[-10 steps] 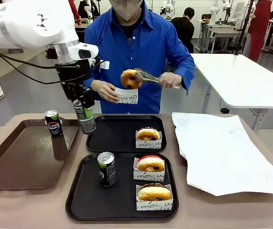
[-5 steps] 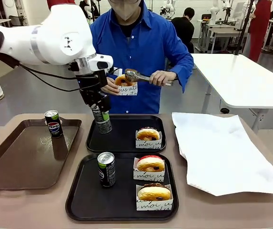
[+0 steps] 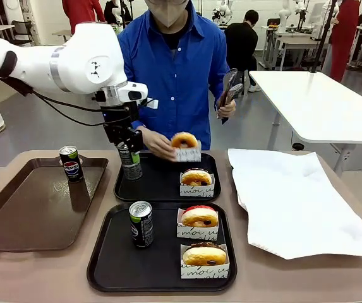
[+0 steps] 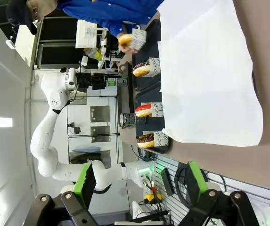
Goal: Set up donuts and drinks on trays.
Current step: Pick up one Pepsi coke from the Handle tray and place it on the Flat Tray without a Pepsi coke.
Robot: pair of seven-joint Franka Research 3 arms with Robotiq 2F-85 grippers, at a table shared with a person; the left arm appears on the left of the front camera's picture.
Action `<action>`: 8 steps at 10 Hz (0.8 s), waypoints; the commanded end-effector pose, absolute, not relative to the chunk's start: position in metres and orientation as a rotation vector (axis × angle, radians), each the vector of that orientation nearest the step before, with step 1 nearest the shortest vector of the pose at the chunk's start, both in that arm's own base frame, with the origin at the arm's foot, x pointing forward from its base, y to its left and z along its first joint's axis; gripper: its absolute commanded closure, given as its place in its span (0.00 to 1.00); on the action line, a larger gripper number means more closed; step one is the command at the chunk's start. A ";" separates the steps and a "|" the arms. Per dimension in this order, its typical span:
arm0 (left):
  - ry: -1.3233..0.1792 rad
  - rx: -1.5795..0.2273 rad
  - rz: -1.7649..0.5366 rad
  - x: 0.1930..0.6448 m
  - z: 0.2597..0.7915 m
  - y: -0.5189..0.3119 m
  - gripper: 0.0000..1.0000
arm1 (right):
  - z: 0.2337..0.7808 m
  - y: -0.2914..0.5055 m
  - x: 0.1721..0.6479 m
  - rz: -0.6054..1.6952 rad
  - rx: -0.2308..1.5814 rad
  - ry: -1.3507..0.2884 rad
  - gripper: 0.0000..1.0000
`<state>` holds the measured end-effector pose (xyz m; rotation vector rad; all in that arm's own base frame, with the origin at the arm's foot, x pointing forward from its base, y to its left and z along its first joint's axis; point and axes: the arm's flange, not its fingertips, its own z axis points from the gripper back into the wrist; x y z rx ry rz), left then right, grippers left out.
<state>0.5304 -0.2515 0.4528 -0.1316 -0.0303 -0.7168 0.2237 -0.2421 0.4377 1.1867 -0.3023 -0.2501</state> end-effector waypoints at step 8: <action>-0.023 -0.107 -0.714 0.440 0.548 -0.070 0.41 | 0.438 -0.241 0.227 -0.245 1.205 -0.319 0.00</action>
